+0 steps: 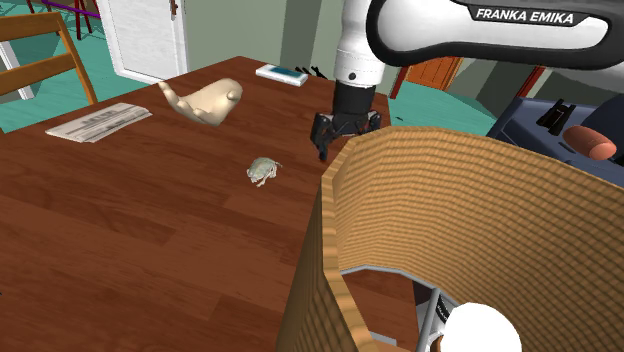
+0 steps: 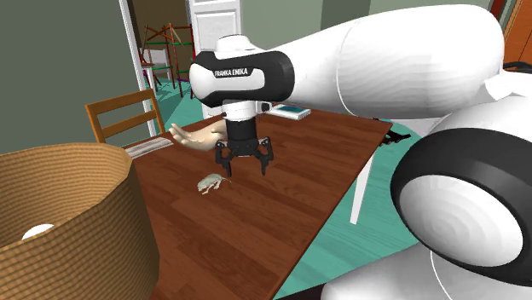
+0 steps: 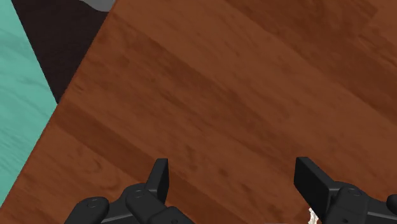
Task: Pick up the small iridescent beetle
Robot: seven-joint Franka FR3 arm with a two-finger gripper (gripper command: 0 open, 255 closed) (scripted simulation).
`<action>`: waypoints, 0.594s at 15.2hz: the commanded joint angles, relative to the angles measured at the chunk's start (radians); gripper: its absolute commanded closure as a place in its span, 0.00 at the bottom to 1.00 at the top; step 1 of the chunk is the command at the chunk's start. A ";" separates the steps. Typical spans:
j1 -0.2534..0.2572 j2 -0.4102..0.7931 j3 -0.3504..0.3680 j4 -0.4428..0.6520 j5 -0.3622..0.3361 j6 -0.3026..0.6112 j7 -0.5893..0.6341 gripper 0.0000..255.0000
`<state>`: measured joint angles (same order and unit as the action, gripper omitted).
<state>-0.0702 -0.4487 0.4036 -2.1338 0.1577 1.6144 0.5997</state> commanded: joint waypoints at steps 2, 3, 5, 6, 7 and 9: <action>-0.033 0.130 0.082 0.100 -0.035 0.010 0.189 0.00; -0.042 0.178 0.108 0.135 -0.053 0.013 0.252 0.00; -0.054 0.281 0.153 0.211 -0.099 0.013 0.381 0.00; -0.057 0.335 0.174 0.252 -0.126 0.010 0.445 0.00; -0.057 0.391 0.191 0.295 -0.155 0.005 0.510 0.00; -0.045 0.506 0.213 0.388 -0.218 -0.014 0.637 0.00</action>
<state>-0.1204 -0.0076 0.6018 -1.7948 -0.0251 1.6061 1.1613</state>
